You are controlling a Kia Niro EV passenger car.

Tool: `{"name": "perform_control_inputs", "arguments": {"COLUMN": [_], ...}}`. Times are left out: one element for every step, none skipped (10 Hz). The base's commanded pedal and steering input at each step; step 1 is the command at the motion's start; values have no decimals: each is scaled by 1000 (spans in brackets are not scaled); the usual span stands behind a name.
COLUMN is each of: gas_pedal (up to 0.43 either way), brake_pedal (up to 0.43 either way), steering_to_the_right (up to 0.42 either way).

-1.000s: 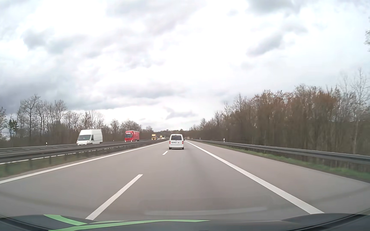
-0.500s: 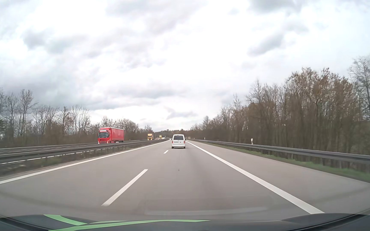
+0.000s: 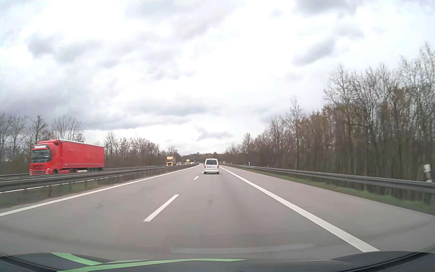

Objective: Follow the waypoints while adhering to traffic rules and regulations

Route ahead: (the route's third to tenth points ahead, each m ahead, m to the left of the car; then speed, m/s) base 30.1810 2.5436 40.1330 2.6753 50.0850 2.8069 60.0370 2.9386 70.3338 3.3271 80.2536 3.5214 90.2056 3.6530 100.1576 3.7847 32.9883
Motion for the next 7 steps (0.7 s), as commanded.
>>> {"name": "perform_control_inputs", "arguments": {"gas_pedal": [421,421,421,429,429,429,429], "brake_pedal": [0,0,0,0,0,0,0], "steering_to_the_right": [-4,-4,-4,-4,-4,-4,-4]}}
